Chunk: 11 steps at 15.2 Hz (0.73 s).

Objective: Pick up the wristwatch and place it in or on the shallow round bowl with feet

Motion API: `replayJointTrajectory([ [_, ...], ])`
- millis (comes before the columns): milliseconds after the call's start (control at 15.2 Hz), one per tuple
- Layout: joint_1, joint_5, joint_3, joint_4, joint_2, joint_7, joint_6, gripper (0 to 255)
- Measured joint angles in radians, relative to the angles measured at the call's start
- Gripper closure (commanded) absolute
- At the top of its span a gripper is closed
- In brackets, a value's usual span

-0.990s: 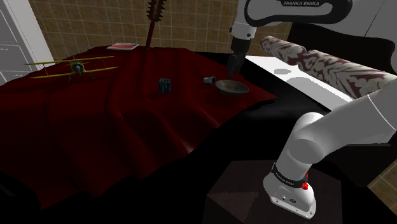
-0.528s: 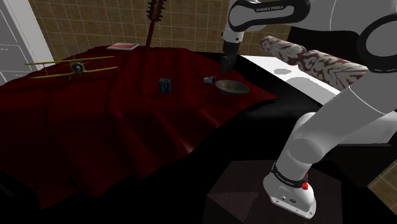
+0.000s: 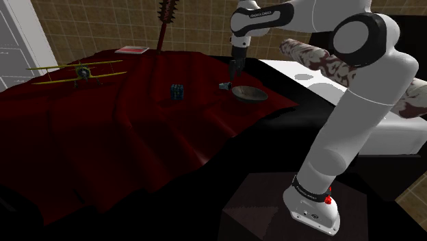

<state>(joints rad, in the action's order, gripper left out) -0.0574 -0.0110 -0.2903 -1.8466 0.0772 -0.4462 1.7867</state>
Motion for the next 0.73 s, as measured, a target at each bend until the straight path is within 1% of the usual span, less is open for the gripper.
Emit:
replayJointTrajectory([
  [66, -0.007, 0.014, -0.011, 0.052, -0.05, -0.023, -0.006, 0],
  [198, -0.018, 0.035, -0.023, 0.114, -0.123, -0.054, -0.003, 0],
  [264, -0.025, 0.051, -0.027, 0.172, -0.175, -0.07, -0.015, 0],
  [462, -0.057, 0.089, -0.041, 0.303, -0.298, -0.122, -0.036, 0],
  [594, -0.064, 0.096, -0.042, 0.309, -0.321, -0.132, -0.023, 0],
  [726, -0.064, 0.099, -0.041, 0.291, -0.328, -0.135, 0.001, 0],
])
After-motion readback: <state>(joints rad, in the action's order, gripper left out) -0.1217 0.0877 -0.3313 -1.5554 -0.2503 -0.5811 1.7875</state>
